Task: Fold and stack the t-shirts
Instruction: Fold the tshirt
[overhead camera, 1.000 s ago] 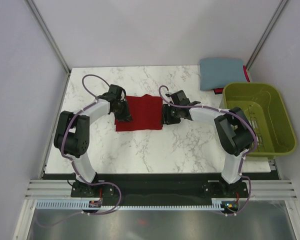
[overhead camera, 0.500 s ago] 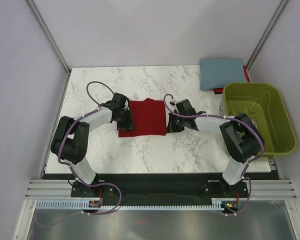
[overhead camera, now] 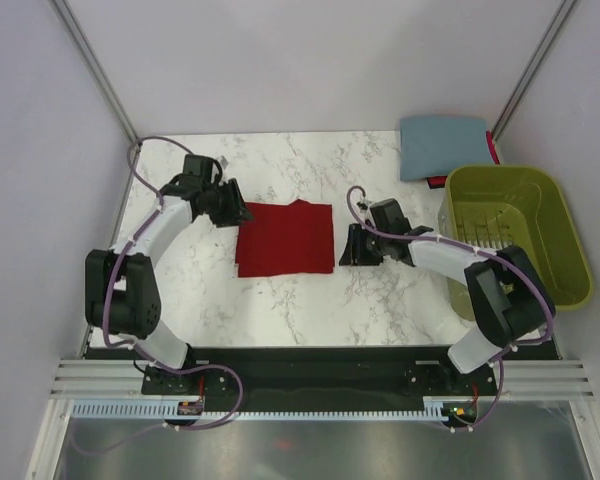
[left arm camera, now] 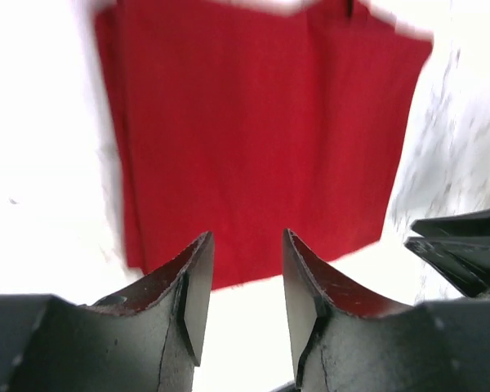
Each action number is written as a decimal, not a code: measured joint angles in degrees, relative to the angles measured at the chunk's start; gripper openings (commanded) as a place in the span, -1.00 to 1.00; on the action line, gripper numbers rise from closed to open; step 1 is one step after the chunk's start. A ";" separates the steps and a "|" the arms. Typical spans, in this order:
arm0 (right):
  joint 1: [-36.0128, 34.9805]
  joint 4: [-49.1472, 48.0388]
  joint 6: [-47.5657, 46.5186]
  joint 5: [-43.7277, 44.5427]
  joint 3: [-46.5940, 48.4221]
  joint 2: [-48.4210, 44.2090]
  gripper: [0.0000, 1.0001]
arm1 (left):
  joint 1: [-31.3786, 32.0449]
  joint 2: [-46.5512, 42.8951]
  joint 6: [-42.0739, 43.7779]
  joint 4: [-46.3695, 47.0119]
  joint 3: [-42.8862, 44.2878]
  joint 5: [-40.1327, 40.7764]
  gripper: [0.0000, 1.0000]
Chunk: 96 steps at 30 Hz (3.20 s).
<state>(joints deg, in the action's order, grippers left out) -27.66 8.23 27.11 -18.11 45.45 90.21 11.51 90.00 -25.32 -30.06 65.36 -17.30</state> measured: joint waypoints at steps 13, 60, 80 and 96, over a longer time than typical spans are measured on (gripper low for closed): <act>8.68 5.22 -14.16 -6.69 37.20 25.03 0.16 | -4.33 22.08 15.06 -1.55 19.39 -1.79 0.00; 9.14 0.31 -19.74 -14.34 43.23 35.67 -1.00 | -4.68 28.13 17.44 -1.84 27.28 -0.11 -0.95; 6.80 -29.14 1.07 -14.62 49.57 47.84 -0.26 | -11.54 33.99 5.62 0.20 28.02 9.73 -0.85; 6.75 -15.10 -2.95 -9.66 47.21 41.53 0.49 | -11.10 29.77 5.38 -4.66 28.98 18.64 -0.27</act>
<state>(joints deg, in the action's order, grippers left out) -20.91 -6.87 24.16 -27.77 92.66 131.74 0.40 119.77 -19.94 -34.72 94.35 1.34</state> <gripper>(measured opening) 0.739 0.362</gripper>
